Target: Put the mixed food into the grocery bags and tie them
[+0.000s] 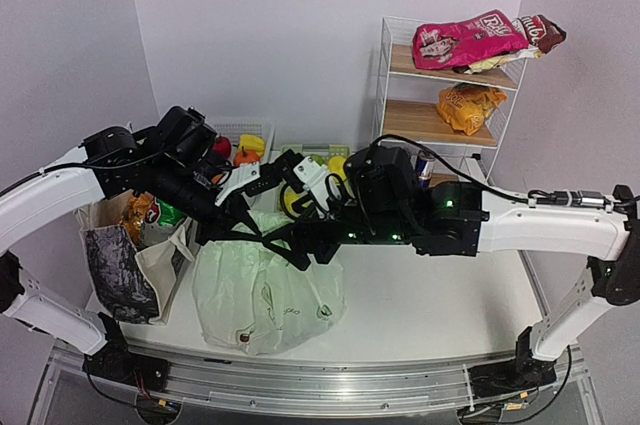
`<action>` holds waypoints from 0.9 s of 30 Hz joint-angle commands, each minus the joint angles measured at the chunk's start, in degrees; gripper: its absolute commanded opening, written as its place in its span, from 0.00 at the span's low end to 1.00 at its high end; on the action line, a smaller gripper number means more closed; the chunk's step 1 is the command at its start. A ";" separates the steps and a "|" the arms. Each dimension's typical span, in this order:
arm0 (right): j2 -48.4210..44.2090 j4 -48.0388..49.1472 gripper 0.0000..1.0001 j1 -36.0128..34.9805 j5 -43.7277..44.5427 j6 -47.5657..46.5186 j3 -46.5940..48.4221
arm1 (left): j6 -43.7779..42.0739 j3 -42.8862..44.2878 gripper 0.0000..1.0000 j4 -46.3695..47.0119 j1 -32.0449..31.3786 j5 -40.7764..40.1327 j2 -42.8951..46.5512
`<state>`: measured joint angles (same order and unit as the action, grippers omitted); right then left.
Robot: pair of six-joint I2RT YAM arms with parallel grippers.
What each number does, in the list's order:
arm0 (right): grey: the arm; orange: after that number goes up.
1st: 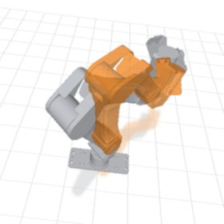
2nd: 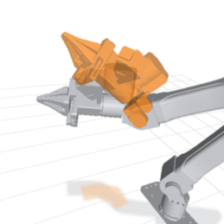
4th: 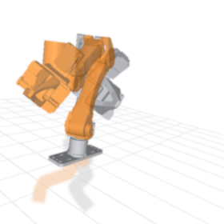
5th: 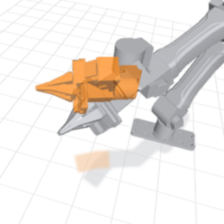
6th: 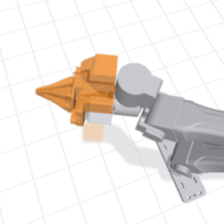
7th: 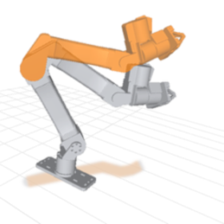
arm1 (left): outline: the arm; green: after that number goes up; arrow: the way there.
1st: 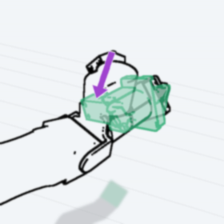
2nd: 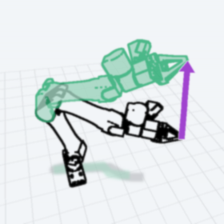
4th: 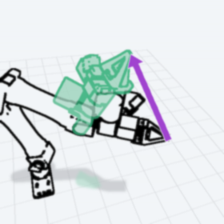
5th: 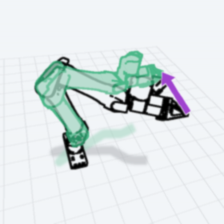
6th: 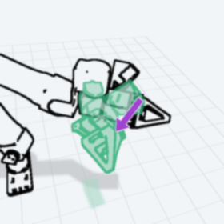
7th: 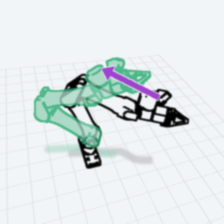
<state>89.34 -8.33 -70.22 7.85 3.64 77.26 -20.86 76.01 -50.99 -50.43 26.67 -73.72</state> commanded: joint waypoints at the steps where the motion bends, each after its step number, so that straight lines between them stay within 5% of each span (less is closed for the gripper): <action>1: 3.71 3.24 0.85 -0.01 -2.46 -0.50 2.46 | -2.98 -0.14 0.00 4.58 0.00 -4.09 1.66; 4: 5.06 3.45 0.80 0.86 -1.97 -0.28 2.36 | -3.96 -0.89 0.00 6.74 0.02 -5.93 2.24; 8: 6.58 5.14 0.53 2.09 -2.26 0.10 2.55 | -5.84 -3.43 0.00 9.63 -0.11 -7.06 4.12; 11: 6.89 5.23 0.44 3.29 -2.03 0.63 0.80 | -6.75 -5.01 0.00 13.12 -0.09 -10.76 5.81; 17: 6.93 8.68 0.65 5.50 -3.59 3.86 -4.81 | -5.91 -6.40 0.00 17.36 -0.11 -13.55 8.30; 21: 9.50 11.94 0.66 5.51 -3.53 4.52 -3.31 | -3.05 -6.68 0.00 16.18 -0.09 -9.99 8.51; 27: 7.54 20.55 0.23 5.61 1.57 7.99 -7.70 | -1.74 -7.22 0.00 14.88 -0.05 -11.07 8.20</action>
<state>98.25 6.15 -64.76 5.43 8.81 71.76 -24.45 68.45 -39.82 -50.31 14.95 -67.13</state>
